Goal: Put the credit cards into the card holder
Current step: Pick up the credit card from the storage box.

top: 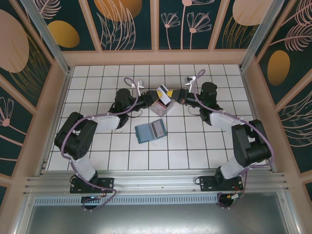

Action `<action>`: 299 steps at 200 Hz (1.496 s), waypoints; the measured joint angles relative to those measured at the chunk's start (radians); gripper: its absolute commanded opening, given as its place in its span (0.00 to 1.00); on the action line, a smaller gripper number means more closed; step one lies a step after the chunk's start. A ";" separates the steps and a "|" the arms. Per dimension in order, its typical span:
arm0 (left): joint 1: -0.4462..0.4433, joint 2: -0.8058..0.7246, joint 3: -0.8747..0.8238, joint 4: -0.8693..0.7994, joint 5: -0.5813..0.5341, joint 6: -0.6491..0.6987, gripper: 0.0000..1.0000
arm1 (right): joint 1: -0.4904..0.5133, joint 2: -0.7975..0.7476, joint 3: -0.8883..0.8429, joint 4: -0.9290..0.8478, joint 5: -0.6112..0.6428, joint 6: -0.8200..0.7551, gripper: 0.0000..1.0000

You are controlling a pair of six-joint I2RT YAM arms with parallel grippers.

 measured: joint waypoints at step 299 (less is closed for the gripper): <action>0.006 -0.008 0.148 -0.396 0.243 0.249 0.15 | -0.035 -0.027 0.049 -0.409 -0.121 -0.310 0.00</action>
